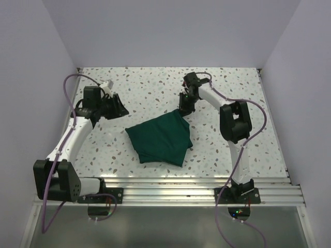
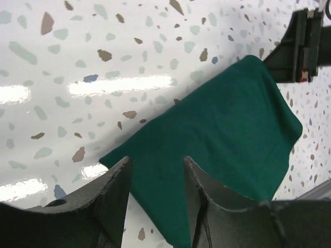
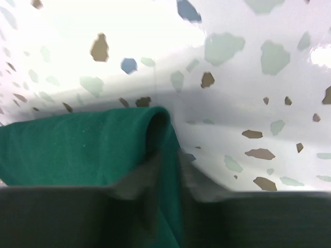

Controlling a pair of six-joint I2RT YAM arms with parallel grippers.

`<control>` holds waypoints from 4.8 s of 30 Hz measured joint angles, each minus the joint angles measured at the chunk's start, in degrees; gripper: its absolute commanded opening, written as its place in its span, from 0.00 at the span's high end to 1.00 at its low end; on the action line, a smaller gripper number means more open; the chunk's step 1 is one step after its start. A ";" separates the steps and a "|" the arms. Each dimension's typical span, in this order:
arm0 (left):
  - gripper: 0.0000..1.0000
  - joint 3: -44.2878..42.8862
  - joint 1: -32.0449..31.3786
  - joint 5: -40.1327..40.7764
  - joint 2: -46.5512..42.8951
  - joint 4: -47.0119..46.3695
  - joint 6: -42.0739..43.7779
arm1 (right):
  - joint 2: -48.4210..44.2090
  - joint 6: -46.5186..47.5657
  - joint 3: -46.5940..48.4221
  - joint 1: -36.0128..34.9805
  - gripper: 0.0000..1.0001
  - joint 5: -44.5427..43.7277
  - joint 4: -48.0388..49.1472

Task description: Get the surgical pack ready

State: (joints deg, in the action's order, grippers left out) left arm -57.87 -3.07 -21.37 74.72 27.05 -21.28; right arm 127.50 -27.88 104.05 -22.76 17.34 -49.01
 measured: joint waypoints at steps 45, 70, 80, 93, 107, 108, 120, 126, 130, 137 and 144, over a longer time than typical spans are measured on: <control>0.51 -0.11 -8.70 -9.33 1.22 -4.22 0.90 | -40.04 -9.35 -60.39 -13.84 0.68 16.76 29.49; 0.46 -3.10 -9.94 -9.90 4.13 -4.28 1.42 | -43.34 -12.17 -56.65 -16.90 0.97 27.67 21.92; 0.46 -3.80 -12.79 -9.62 6.60 -1.62 4.59 | -35.74 -6.97 -53.70 -19.41 0.92 27.69 16.83; 0.44 -2.56 -15.76 -8.44 4.39 -1.68 7.39 | -36.87 -4.59 -57.57 -19.67 0.72 25.81 15.98; 0.45 -0.66 -32.26 3.65 2.89 1.14 11.82 | -43.54 -4.02 -58.29 -18.18 0.19 18.78 12.41; 0.45 -0.13 -33.70 4.68 2.56 1.22 12.07 | -46.25 -4.55 -58.25 -16.59 0.17 17.59 11.54; 0.40 4.24 -52.81 19.06 1.84 1.44 14.62 | -60.59 -6.54 -55.06 -0.70 0.03 9.33 2.62; 0.38 4.26 -56.33 20.35 3.34 1.97 15.58 | -61.66 -6.25 -55.06 2.14 0.02 9.14 1.53; 0.37 4.26 -56.48 21.14 4.04 3.10 16.13 | -61.59 -5.51 -55.06 2.67 0.02 9.27 1.57; 0.37 4.24 -57.64 25.38 5.68 5.55 15.93 | -57.94 -2.29 -54.25 3.30 0.01 10.80 0.59; 0.38 4.24 -61.81 30.49 9.51 6.45 14.93 | -57.51 0.63 -53.62 3.41 0.01 12.35 -0.31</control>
State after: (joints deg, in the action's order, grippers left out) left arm -53.63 -64.88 9.13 84.23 33.50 -6.35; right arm 70.00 -27.24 50.43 -19.35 29.69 -49.32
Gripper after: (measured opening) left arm 0.629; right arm 0.986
